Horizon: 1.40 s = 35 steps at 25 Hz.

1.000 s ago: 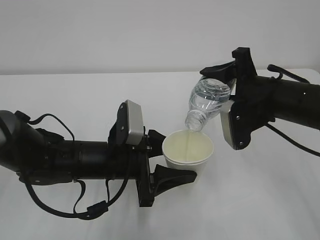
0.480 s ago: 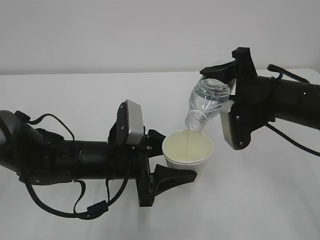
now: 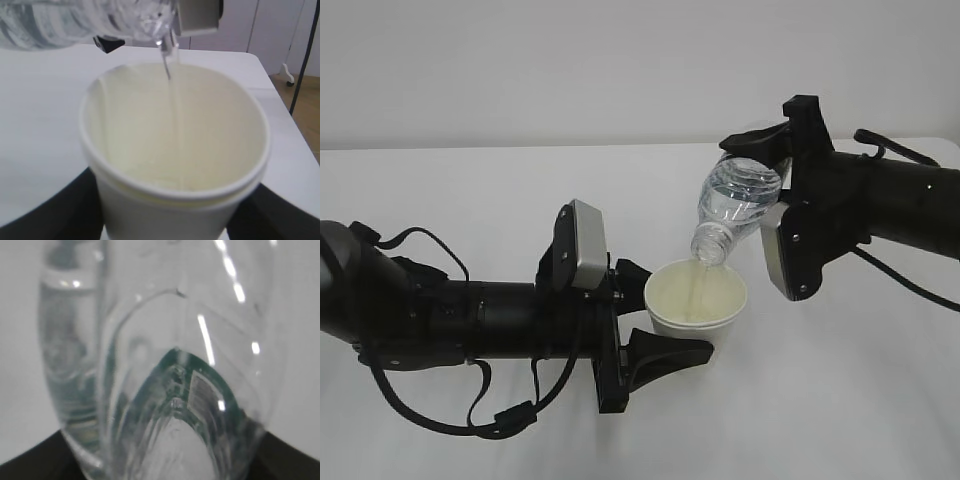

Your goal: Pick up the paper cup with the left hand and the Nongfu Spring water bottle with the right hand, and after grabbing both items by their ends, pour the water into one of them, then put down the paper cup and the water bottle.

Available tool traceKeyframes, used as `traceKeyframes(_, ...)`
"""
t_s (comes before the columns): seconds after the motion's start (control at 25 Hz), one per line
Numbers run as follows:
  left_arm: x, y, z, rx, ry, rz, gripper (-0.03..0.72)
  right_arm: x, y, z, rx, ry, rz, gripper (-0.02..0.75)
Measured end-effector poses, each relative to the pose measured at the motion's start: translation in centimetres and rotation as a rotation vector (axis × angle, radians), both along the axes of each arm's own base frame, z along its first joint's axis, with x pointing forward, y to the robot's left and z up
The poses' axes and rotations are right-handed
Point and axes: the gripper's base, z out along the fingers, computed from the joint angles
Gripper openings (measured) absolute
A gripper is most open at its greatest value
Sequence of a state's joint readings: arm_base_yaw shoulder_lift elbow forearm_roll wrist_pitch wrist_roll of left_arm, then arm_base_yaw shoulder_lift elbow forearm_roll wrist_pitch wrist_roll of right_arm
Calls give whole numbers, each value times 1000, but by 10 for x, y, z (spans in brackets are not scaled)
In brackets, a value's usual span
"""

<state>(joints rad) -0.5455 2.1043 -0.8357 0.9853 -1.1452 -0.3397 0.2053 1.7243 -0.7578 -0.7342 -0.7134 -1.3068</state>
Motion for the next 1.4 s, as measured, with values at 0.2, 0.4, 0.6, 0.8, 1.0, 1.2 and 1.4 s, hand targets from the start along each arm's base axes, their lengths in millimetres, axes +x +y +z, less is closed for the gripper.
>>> traceKeyframes(0.2, 0, 0, 0, 0, 2, 0, 473, 0, 0, 0, 0, 0, 0, 455)
traceKeyframes(0.4, 0, 0, 0, 0, 2, 0, 473, 0, 0, 0, 0, 0, 0, 455)
traceKeyframes(0.6, 0, 0, 0, 0, 2, 0, 473, 0, 0, 0, -2, -1, 1, 455)
traceKeyframes(0.8, 0, 0, 0, 0, 2, 0, 473, 0, 0, 0, -2, -1, 1, 455)
traceKeyframes(1.0, 0, 0, 0, -1, 7, 1, 473, 0, 0, 0, -2, -1, 1, 455)
traceKeyframes(1.2, 0, 0, 0, -2, 10, 3, 473, 0, 0, 0, 0, -3, 1, 455)
traceKeyframes(1.4, 0, 0, 0, -1, 10, 4, 473, 0, 0, 0, 0, -3, 1, 455)
